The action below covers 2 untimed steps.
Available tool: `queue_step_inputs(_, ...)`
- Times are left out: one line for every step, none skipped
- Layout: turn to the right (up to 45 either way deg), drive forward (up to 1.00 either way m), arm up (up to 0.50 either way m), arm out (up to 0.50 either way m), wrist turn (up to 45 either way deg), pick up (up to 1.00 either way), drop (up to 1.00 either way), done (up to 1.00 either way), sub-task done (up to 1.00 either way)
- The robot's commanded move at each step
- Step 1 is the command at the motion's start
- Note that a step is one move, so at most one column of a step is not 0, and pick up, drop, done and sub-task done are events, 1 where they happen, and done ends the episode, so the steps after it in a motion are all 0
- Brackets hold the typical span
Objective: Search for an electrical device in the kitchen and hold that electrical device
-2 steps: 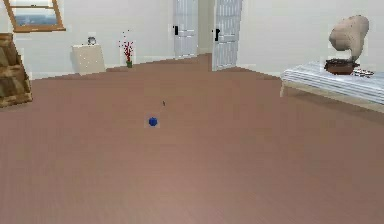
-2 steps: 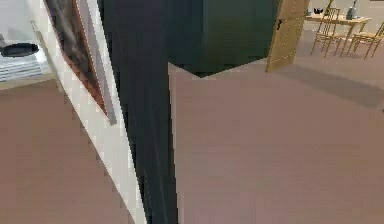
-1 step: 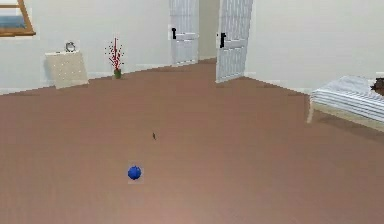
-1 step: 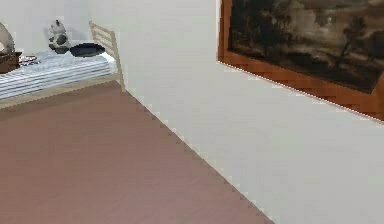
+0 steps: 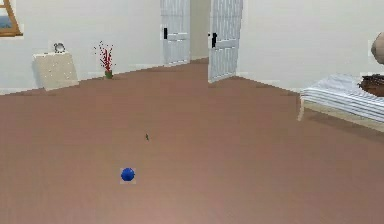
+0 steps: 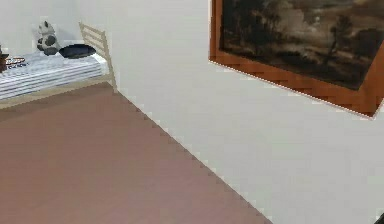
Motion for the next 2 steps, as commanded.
queue_step_inputs(3.0,0.00,0.00,0.00,0.0,0.00,0.00,0.00,0.00)
queue_step_inputs(0.0,1.00,0.00,0.00,0.0,0.00,0.00,0.00,0.00)
